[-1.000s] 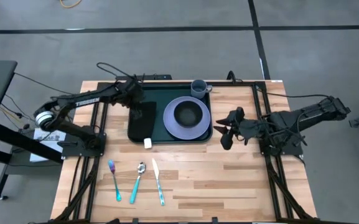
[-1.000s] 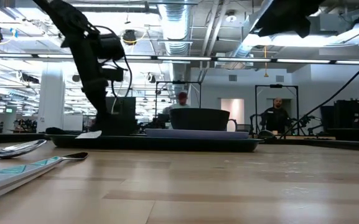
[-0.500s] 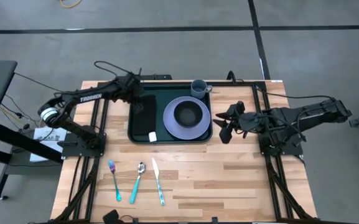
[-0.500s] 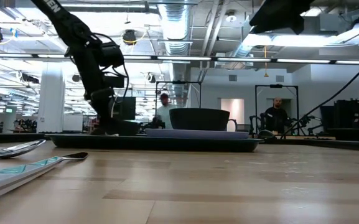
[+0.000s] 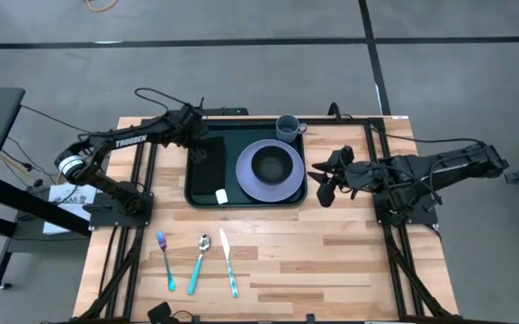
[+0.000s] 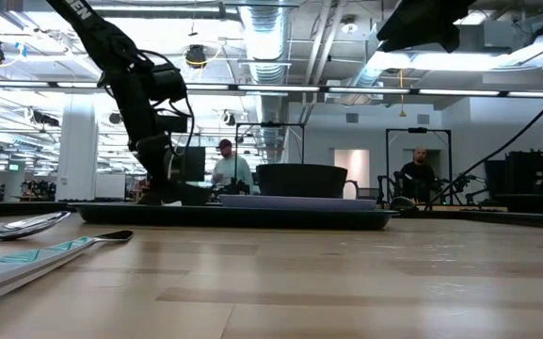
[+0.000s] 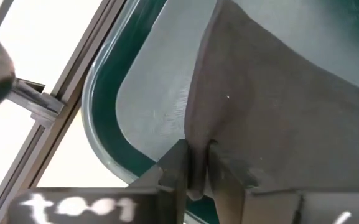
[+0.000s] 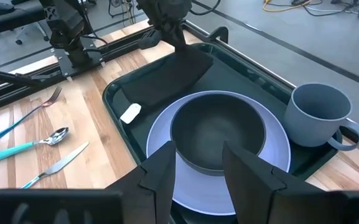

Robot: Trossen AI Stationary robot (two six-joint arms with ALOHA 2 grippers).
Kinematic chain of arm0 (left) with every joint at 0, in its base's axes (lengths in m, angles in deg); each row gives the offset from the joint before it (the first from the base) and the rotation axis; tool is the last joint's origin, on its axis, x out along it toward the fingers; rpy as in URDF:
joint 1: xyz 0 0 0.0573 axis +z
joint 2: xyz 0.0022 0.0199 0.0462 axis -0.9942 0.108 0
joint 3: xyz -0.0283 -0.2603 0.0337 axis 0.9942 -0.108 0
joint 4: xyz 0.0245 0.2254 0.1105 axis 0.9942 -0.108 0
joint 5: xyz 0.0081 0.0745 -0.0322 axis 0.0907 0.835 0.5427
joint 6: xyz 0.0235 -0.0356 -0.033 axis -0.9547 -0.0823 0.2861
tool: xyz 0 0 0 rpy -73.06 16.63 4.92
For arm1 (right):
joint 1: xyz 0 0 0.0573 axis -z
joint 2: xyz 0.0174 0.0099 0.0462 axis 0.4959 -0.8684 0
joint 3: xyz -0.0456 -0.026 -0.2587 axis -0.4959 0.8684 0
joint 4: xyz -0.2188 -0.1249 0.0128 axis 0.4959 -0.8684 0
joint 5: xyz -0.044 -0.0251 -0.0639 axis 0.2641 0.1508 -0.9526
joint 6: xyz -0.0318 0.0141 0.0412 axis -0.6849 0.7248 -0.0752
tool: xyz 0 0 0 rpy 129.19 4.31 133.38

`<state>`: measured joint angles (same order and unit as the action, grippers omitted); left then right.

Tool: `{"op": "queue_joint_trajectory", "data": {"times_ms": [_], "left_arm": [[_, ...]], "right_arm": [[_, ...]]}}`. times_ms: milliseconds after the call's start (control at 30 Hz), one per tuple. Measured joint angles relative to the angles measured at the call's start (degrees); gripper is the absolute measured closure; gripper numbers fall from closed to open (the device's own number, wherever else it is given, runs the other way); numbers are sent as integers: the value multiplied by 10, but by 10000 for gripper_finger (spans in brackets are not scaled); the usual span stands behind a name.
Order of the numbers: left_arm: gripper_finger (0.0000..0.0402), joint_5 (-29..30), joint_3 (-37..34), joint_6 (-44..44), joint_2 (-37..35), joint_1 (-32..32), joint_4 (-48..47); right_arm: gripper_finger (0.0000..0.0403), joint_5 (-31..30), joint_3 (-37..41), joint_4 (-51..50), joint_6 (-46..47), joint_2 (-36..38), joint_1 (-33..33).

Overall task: Set up tray
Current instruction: Put the black napkin to the left of the violet plate on the black tray, then put the blue fork on top of the black napkin on the black tray

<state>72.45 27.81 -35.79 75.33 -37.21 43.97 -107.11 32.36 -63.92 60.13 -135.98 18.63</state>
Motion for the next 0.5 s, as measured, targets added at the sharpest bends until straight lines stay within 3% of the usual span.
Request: {"op": "queue_joint_trajectory", "data": {"times_ms": [300,500], "left_arm": [[295,4,5,27,-1,-1,-8],[273,-23,60,34,-6,-12,-53]], "right_arm": [[280,0,0,0,0,0,0],[280,0,0,0,0,0,0]]}}
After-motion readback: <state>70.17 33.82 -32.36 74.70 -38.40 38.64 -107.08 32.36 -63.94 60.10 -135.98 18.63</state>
